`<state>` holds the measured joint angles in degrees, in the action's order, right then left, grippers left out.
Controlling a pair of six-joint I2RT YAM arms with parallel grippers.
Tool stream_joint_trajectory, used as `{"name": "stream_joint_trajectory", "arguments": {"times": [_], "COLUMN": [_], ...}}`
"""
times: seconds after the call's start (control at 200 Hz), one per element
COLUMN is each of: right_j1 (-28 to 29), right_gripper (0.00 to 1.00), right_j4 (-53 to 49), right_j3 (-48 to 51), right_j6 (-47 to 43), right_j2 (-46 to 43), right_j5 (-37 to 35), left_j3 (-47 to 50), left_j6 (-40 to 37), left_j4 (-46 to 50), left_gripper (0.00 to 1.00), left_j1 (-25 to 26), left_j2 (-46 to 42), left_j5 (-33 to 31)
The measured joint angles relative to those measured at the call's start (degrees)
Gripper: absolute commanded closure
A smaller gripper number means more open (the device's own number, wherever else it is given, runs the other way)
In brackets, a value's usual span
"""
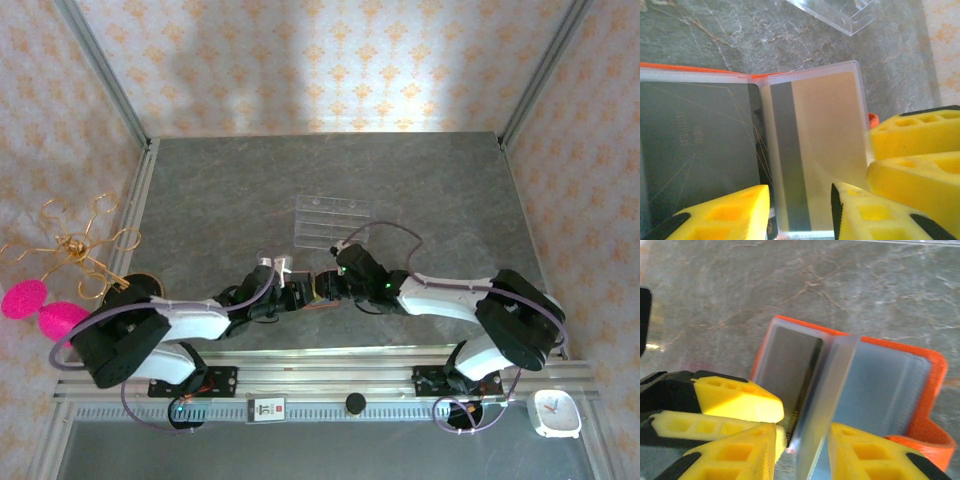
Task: Take the credit cards out of the card holder
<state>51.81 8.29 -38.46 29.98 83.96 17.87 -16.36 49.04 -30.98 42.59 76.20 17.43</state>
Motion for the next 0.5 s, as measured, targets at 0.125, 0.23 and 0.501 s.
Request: {"name": "stream_joint_trajectory", "arguments": {"times": [0.125,0.23,0.501], "right_j1": [0.55,1.16,3.87], "right_gripper": [0.66,0.64,0.63], "right_j4": [0.76,1.68,1.62], "right_j3": [-2.32,-4.13,-9.29], "right_j6": [-0.02,-0.02,0.0], "right_j2": [1.38,3.8,11.1], "right_j5": [1.11,1.7,3.19], "left_j3": [1.55,2.95,6.29], "left_j6": [0.68,1.6,3.39], "left_j4": [3.58,7.52,16.87], "left_gripper": [0.59,0.57,0.5], "left_j1": [-0.66,-1.14,-4.59], "left_j2": [-6.4,-12.24,-30.62], "left_j5": [-2.32,-5.05,-12.26]}}
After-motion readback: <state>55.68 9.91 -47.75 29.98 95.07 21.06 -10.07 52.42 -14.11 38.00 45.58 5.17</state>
